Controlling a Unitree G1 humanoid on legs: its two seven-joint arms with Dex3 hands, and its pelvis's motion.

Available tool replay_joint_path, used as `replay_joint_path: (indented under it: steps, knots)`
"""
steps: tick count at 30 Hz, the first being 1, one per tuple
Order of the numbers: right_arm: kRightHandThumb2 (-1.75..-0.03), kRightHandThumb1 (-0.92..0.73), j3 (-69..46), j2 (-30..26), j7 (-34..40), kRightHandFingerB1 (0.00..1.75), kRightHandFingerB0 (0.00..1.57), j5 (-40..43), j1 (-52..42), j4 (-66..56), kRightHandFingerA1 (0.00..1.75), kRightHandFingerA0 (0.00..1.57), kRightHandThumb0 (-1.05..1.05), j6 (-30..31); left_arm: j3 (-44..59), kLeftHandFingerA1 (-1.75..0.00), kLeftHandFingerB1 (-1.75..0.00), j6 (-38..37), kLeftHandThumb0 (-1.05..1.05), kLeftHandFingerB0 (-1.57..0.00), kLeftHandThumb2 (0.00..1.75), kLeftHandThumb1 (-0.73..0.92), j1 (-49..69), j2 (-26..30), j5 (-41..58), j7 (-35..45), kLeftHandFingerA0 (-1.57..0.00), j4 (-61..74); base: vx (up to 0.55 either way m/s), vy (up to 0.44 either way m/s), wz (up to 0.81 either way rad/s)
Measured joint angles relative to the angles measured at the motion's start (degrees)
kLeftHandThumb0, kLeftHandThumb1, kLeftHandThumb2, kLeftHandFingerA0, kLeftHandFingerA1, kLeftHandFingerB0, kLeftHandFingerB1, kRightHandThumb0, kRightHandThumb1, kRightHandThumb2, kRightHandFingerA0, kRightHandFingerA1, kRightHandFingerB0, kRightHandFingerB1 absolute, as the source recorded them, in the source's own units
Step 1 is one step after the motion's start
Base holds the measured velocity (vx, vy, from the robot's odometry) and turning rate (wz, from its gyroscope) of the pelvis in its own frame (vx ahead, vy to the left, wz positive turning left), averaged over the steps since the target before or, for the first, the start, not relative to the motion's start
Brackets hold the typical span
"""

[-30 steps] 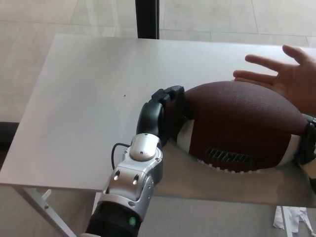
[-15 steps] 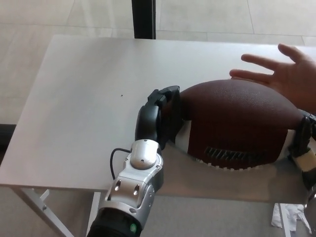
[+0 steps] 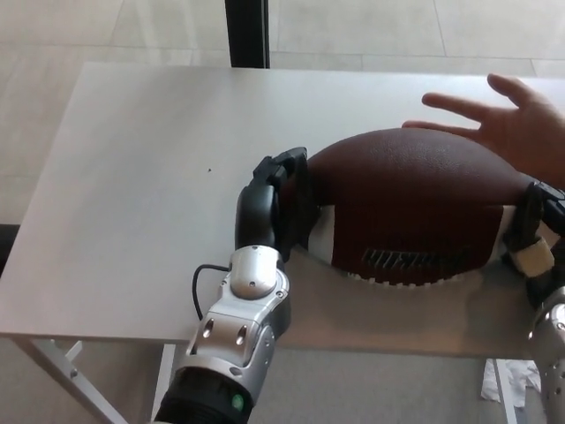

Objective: The robot uses both its hands to grab the left and right ends of a football kept in the middle of the desk infront of it, lifts it up and places it in the palm of a person

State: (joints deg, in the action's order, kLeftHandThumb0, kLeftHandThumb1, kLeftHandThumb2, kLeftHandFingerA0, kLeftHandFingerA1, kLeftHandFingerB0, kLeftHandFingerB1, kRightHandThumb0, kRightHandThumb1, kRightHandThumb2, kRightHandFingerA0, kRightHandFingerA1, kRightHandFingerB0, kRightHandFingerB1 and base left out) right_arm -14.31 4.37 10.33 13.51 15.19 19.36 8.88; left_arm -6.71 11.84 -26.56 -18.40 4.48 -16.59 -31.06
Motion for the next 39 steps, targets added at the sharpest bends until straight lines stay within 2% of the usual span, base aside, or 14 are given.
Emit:
replay_joint_path:
  steps: [2,7,8,10,12,14,18,22,26,27,29,35,37,39]
  knots:
    - [-0.63,-0.43,-0.14,0.0,0.14,0.58,1.01,0.01,1.1,0.58,0.74,1.57,-0.97,0.48,0.71,-1.47,-0.59,0.16,-0.46,-0.44,0.69,0.69,-1.17,0.2,0.28,0.0,-0.78,-0.9,0.0,0.0,0.0]
    - [-0.63,-0.44,-0.08,0.06,0.61,0.58,0.92,0.06,4.18,0.1,0.69,1.57,-0.91,3.07,1.68,-1.42,-0.55,0.27,-0.43,-0.4,0.61,0.65,-3.53,2.03,0.89,0.01,-0.8,-2.36,0.0,0.0,0.0]
    - [-0.88,-0.44,-0.07,0.11,0.69,0.61,0.74,0.07,4.63,-0.09,0.84,1.43,-0.91,3.54,1.68,-1.41,-0.64,0.31,-0.37,-0.51,0.59,0.64,-3.99,2.38,0.93,0.01,-0.69,-2.72,0.0,0.0,0.0]
    - [-0.59,-0.52,0.25,0.39,1.01,0.54,0.71,0.07,5.57,-1.78,0.69,1.49,-0.78,5.03,2.9,-1.39,-0.6,0.47,-0.42,-0.5,0.61,0.63,-5.04,3.05,1.64,0.18,-0.68,-3.41,0.0,0.0,0.0]
    - [-0.59,-0.56,0.49,0.67,1.5,0.52,0.7,0.07,6.08,-3.97,0.87,1.33,-0.64,6.33,3.6,-1.26,-0.7,0.58,-0.46,-0.57,0.87,0.46,-6.1,3.64,2.2,0.51,-1.03,-3.89,0.0,0.0,0.0]
    - [-0.59,-0.6,0.56,1.0,2.28,0.51,0.66,0.09,6.34,-6.85,0.93,1.27,-0.62,7.9,4.61,-1.45,-0.59,1.04,-0.43,-0.58,0.61,0.6,-8.08,4.27,2.86,0.64,-0.83,-4.47,0.0,0.0,0.0]
    - [-0.6,-0.66,0.65,1.65,3.46,0.48,0.62,0.11,6.6,-12.05,0.98,1.22,-0.57,10.58,5.92,-1.44,-0.6,1.25,-0.38,-0.59,0.6,0.58,-10.39,4.8,3.81,1.28,-0.85,-5.36,0.0,0.0,0.0]
    - [-0.59,-0.61,0.92,2.09,4.72,0.48,0.68,0.11,8.09,-17.76,0.98,1.14,-0.59,13.7,7.8,-1.16,-0.47,1.97,-0.47,-0.5,0.57,0.58,-13.82,5.43,5.35,2.19,-0.89,-7.46,0.0,0.0,0.0]
    - [-0.59,-0.62,0.15,2.08,6.47,0.49,0.65,0.11,11.42,-20.72,0.97,1.14,-0.59,16.05,8.69,-1.55,-0.59,2.17,-0.39,-0.65,0.63,0.61,-18.48,5.99,5.66,2.22,-0.78,-9.31,0.0,0.0,0.0]
    - [-0.61,-0.62,-0.09,2.08,6.8,0.49,0.63,0.11,12.15,-21.05,0.96,1.15,-0.6,16.49,9.11,-1.48,-0.56,2.29,-0.42,-0.66,0.61,0.59,-19.54,6.03,5.8,2.27,-0.78,-9.84,0.0,0.0,0.0]
    - [-0.6,-0.66,-0.75,2.06,7.4,0.47,0.53,0.12,13.81,-21.41,0.92,1.16,-0.61,17.36,9.16,-0.8,-0.52,2.51,-0.49,-0.68,0.58,0.59,-21.62,6.37,5.77,2.36,-0.53,-10.74,0.0,0.0,0.0]
    - [-0.6,-0.67,-3.43,1.62,9.12,0.44,0.56,0.13,21.95,-20.02,0.94,1.15,-0.52,19.47,7.72,-0.74,-0.52,3.94,-0.46,-0.64,0.58,0.59,-28.09,8.65,4.9,2.85,-0.53,-15.28,0.0,0.0,0.0]
    - [-0.59,-0.64,-4.77,1.63,9.65,0.4,0.31,0.27,24.55,-18.9,0.93,1.07,-0.54,20.02,6.69,-0.65,-0.44,4.71,-0.49,-0.33,0.56,0.56,-30.32,9.57,4.43,3.09,-0.38,-17.37,0.0,0.0,0.0]
    - [-0.59,-0.63,-6.39,1.71,10.16,0.6,0.55,0.63,27.15,-17.35,0.94,1.11,-0.51,20.51,6.46,-0.79,-0.55,5.56,-0.66,-0.53,0.71,0.92,-32.18,9.82,4.14,3.11,-0.61,-19.51,0.0,0.0,0.0]
